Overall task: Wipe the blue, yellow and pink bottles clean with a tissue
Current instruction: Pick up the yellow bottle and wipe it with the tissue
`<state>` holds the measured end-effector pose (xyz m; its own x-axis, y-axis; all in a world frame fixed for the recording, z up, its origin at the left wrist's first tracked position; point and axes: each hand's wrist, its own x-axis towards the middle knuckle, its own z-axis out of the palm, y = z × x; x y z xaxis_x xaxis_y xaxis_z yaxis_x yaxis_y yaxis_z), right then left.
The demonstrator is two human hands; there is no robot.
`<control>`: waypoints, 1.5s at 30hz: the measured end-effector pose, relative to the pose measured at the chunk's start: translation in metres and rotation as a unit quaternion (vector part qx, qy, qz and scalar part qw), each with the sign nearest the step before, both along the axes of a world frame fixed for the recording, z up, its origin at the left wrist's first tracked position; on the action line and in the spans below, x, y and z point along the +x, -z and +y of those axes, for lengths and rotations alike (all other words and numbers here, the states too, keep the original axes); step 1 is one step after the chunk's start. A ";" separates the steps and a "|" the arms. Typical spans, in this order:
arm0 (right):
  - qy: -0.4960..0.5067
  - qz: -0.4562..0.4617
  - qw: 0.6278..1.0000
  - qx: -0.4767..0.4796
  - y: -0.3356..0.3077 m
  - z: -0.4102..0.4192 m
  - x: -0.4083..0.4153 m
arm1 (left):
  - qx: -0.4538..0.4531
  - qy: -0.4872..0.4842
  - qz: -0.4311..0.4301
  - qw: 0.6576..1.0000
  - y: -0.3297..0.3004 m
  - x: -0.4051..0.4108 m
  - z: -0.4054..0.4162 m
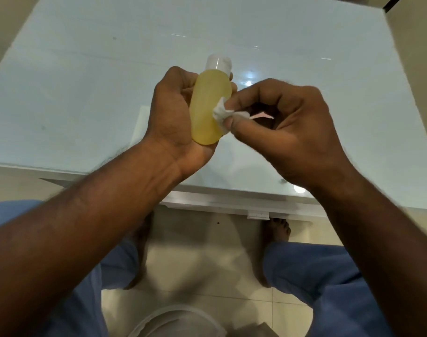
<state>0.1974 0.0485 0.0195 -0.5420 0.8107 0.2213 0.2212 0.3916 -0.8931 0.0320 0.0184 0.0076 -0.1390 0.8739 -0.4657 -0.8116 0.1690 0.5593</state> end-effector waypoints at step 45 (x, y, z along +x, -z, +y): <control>-0.013 0.052 0.996 -0.071 -0.002 0.003 -0.002 | 0.026 -0.022 -0.038 0.999 0.002 0.010 -0.001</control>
<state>0.1957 0.0513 0.0215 -0.5429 0.8243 0.1609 0.1156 0.2631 -0.9578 0.0418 0.0172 0.0054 -0.1439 0.8911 -0.4304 -0.8579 0.1045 0.5031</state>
